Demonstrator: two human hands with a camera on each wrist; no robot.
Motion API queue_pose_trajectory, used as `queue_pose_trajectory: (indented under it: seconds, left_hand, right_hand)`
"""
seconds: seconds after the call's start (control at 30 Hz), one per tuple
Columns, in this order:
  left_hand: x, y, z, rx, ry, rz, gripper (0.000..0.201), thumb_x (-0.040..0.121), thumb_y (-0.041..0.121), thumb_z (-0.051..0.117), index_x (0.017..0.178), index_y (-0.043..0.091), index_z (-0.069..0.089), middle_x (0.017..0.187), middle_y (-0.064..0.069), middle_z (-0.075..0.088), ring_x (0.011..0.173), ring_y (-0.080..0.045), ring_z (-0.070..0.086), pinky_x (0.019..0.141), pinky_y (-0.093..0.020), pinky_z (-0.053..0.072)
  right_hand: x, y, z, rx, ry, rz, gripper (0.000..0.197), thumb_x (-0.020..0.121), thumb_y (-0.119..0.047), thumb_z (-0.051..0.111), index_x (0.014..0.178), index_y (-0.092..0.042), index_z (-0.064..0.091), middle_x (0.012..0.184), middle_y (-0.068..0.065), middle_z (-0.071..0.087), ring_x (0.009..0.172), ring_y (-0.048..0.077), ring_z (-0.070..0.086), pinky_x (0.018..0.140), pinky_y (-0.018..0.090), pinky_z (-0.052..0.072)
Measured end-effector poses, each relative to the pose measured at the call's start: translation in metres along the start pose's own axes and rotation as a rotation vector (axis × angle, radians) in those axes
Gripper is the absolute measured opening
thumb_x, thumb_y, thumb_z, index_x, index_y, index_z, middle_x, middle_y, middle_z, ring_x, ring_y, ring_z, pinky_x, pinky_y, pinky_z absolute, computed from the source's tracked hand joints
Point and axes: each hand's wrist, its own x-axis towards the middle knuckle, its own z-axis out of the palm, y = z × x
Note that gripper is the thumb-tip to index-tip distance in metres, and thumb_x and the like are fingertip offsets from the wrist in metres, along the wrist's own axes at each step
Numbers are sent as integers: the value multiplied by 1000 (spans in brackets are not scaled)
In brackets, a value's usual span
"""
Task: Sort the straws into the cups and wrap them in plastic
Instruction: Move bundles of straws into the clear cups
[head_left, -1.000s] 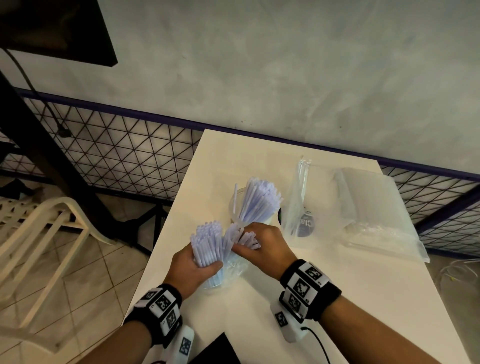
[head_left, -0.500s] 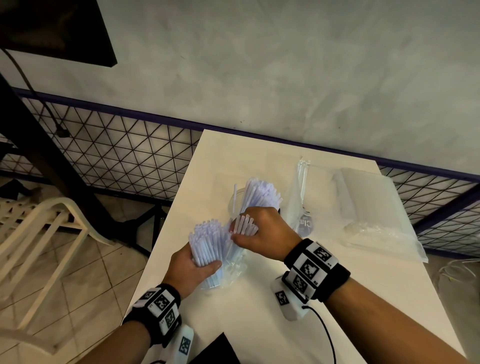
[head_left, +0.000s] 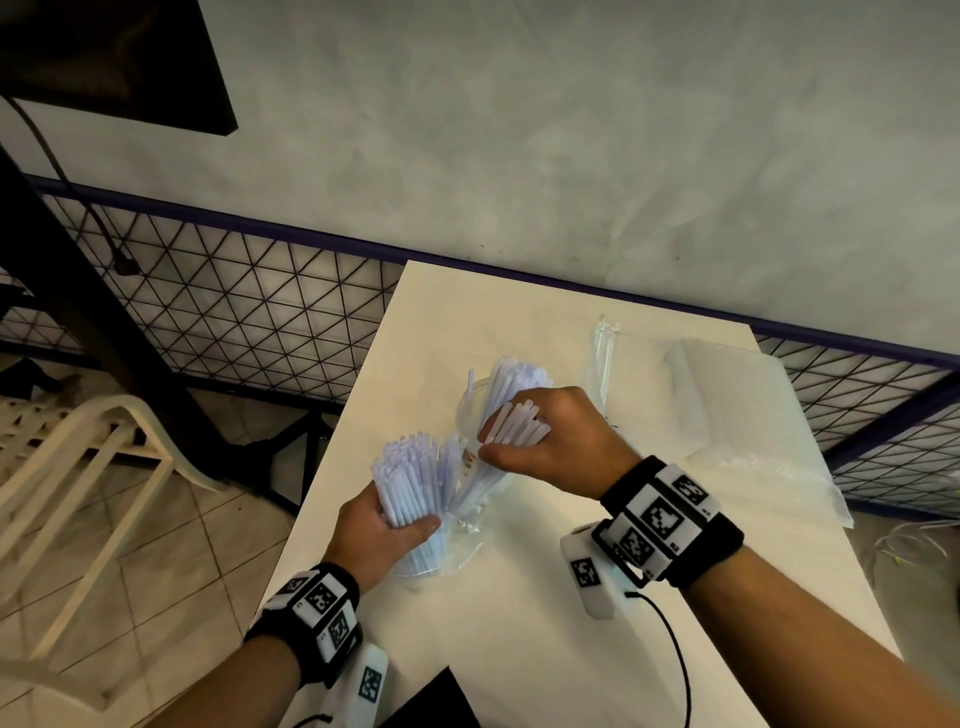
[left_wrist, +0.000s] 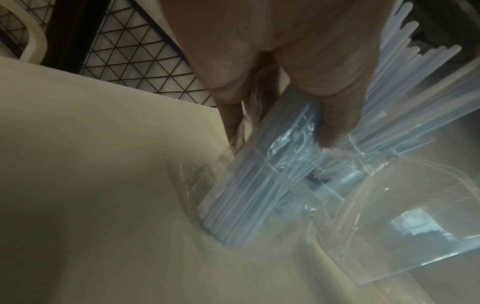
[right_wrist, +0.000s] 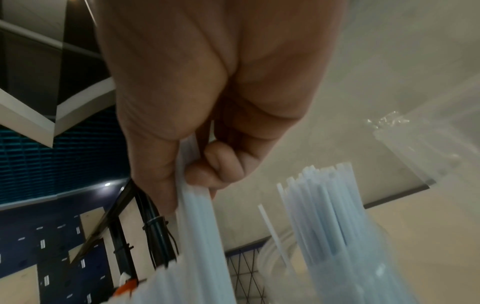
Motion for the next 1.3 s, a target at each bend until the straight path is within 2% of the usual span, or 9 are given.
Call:
queue_pose_trajectory:
  seconds: [0.13,0.3,0.5,0.77,0.9,1.0,1.07,1.17,1.3]
  left_hand:
    - [0,-2,0,1,4,-7,39,68,17,90,100,11,68,84,5,71,78,-6,68,62,-15,50]
    - [0,-2,-1,4,12,-13,37,68,18,90,97,11,68,83,4,71,77,-7,68,61,-16,51]
    - [-1,0,-1,15,11,-7,39,68,19,90,98,13,67,85,5,71,78,-5,68,62,-16,50]
    - [-2,0,-1,12,5,3,38,68,18,90,99,13,68,86,5,71,80,-8,68,67,-20,52]
    - [-4,2,-2,4,2,7,36,69,17,89,98,15,67,87,5,72,82,-6,68,65,-16,51]
    - [-6,4,-2,-13,-2,10,35,70,15,88,97,19,66,87,8,70,82,-3,67,63,-11,49]
    - [-6,5,-2,-14,-4,13,37,70,15,88,98,20,65,88,10,69,82,-1,65,65,-12,48]
    - [-5,5,-2,-14,-11,13,39,70,16,88,99,23,64,89,13,68,84,0,64,68,-14,49]
    - [-5,5,-3,-32,-14,3,37,69,14,89,93,28,64,89,12,70,85,0,66,72,-18,52]
  right_hand:
    - [3,-9,-26,33,23,-5,9,77,-14,83,83,-15,75,80,-7,75,73,2,69,66,15,52]
    - [6,-21,-66,79,24,11,12,78,-21,83,88,-19,77,83,-8,77,77,5,72,71,20,56]
    - [21,-19,-104,144,179,-34,11,80,-9,80,89,-13,76,82,-9,76,77,4,71,69,13,51]
    - [48,23,-74,-33,7,73,18,77,-27,84,93,-22,77,91,-7,76,84,6,71,81,32,58]
    - [50,39,-48,-161,15,127,57,65,-39,90,116,-31,66,108,-9,64,85,-6,54,75,13,41]
    - [47,49,-32,-115,214,85,92,57,-42,94,136,-31,49,123,-7,51,90,1,51,72,2,37]
    - [43,51,-22,-76,299,11,98,60,-43,92,143,-29,41,137,-8,46,107,6,52,83,0,37]
    - [36,52,-1,-308,230,-121,82,85,-54,67,151,-19,32,157,0,34,142,15,33,115,25,29]
    - [28,64,27,-637,-4,-101,78,96,-63,30,158,-19,13,165,-2,10,153,17,1,122,43,13]
